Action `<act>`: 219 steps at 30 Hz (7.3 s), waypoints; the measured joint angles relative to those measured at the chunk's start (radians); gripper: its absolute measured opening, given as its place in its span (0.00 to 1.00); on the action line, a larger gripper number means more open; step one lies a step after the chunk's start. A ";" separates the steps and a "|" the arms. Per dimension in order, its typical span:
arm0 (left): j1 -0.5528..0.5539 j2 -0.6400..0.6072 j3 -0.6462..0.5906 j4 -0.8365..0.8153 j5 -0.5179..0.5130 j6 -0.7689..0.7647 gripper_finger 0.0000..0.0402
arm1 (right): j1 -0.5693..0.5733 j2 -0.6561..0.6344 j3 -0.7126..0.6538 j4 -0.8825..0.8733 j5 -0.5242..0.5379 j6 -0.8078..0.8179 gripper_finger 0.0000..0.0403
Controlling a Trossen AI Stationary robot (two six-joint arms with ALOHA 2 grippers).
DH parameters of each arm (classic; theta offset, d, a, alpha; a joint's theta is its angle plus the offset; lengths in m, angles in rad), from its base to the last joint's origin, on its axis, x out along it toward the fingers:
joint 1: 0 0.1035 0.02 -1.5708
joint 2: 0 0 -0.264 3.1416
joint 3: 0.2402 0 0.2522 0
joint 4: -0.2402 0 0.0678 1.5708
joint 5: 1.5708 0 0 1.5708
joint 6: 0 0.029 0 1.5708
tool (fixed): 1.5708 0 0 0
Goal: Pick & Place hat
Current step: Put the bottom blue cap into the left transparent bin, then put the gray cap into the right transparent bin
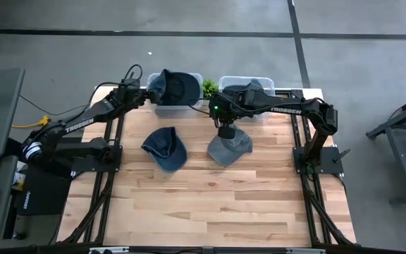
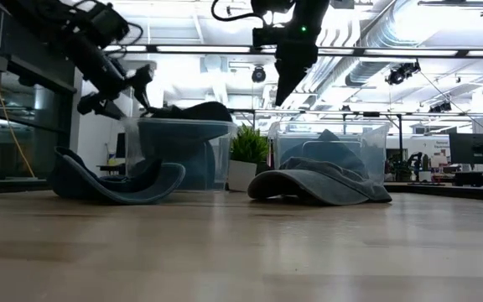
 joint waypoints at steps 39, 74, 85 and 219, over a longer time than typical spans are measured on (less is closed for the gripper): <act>-0.111 -0.541 -0.156 -0.279 0.386 0.069 0.74 | 0.359 -0.091 -0.488 0.142 0.084 0.485 0.00; -1.058 -0.306 -0.179 0.005 -0.211 -0.008 0.74 | 0.750 -0.189 -1.036 1.223 0.322 0.457 0.14; -1.069 -0.216 -0.179 0.091 -0.211 -0.009 0.74 | 0.628 -0.247 -1.036 1.109 0.414 0.540 0.39; -1.067 -0.078 -0.178 0.205 -0.238 -0.171 0.74 | 0.478 -0.521 -1.037 0.962 0.350 0.467 0.00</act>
